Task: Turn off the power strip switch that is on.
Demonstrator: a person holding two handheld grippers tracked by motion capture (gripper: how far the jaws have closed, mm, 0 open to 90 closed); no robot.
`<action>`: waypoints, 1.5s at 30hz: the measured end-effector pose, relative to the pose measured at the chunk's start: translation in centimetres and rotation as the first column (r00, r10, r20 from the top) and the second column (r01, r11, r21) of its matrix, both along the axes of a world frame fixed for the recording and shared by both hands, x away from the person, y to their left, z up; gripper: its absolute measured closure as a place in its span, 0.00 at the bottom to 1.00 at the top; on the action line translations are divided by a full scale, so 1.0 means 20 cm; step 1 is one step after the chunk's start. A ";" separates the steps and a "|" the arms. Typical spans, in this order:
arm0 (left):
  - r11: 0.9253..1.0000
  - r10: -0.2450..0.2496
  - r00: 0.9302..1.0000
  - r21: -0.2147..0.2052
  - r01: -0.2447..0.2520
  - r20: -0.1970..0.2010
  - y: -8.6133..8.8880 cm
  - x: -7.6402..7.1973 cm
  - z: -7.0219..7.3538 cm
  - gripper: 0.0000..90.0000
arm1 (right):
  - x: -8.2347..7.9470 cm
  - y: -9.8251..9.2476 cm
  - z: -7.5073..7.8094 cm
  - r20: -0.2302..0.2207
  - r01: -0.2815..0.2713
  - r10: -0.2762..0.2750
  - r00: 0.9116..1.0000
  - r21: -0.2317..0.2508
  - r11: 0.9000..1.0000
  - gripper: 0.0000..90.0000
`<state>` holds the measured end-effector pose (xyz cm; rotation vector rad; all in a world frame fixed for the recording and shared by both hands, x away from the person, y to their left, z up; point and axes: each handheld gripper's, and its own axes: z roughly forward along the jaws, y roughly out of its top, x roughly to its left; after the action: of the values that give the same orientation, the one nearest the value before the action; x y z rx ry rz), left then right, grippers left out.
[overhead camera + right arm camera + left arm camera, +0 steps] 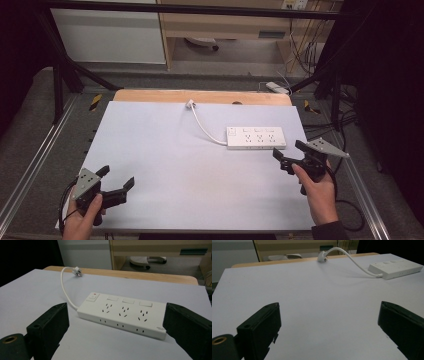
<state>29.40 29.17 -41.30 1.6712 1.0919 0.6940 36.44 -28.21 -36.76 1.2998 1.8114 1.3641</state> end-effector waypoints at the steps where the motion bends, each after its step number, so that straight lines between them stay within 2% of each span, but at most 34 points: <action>1: 1.000 0.000 1.000 -0.001 0.000 0.001 0.00 0.00 0.00 0.05 | 0.00 0.00 0.00 0.000 0.001 -0.001 1.000 0.000 1.000 0.08; 10: 1.000 0.002 1.000 -0.002 -0.002 -0.001 0.01 0.00 0.00 0.05 | 0.05 0.00 0.06 0.007 -0.004 0.004 1.000 -0.015 1.000 0.06; 20: 1.000 0.001 1.000 0.000 -0.001 -0.008 0.01 0.01 -0.01 0.05 | 0.14 0.01 0.18 0.034 -0.001 0.001 0.999 -0.021 1.000 0.07; 27: 1.000 0.002 1.000 -0.004 -0.002 -0.009 0.01 0.00 -0.01 0.05 | 0.17 0.02 0.21 0.040 0.005 -0.004 0.999 -0.034 0.999 0.08; 31: 1.000 0.002 1.000 -0.004 -0.002 -0.009 0.01 0.00 -0.01 0.05 | 0.19 0.01 0.23 0.046 0.018 -0.017 0.999 -0.040 0.999 0.12; 38: 1.000 0.003 1.000 -0.004 -0.003 -0.010 0.01 0.00 -0.01 0.05 | 0.22 0.00 0.27 0.091 0.039 -0.032 0.995 -0.074 0.996 0.38; 41: 1.000 0.002 1.000 -0.002 -0.002 -0.011 0.01 0.01 -0.01 0.05 | 0.24 0.00 0.27 0.099 0.042 -0.032 0.995 -0.101 0.994 0.51; 42: 1.000 0.004 1.000 -0.003 -0.004 -0.012 0.01 0.01 -0.01 0.05 | 0.24 0.00 0.27 0.099 0.042 -0.032 0.995 -0.101 0.994 0.51; 43: 1.000 0.003 1.000 -0.003 -0.003 -0.012 0.01 0.01 -0.01 0.05 | 0.25 0.00 0.27 0.099 0.045 -0.034 0.994 -0.107 0.993 0.55; 44: 1.000 0.003 1.000 -0.003 -0.003 -0.011 0.02 0.01 -0.01 0.05 | 0.27 0.00 0.27 0.103 0.049 -0.037 0.994 -0.118 0.992 0.62; 45: 1.000 0.005 1.000 -0.004 -0.005 -0.012 0.02 0.01 -0.01 0.05 | 0.27 0.00 0.27 0.103 0.049 -0.037 0.994 -0.118 0.992 0.62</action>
<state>29.50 29.47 -41.49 1.6720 1.1050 0.6858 41.89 -28.13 -31.26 1.1794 1.7586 1.2547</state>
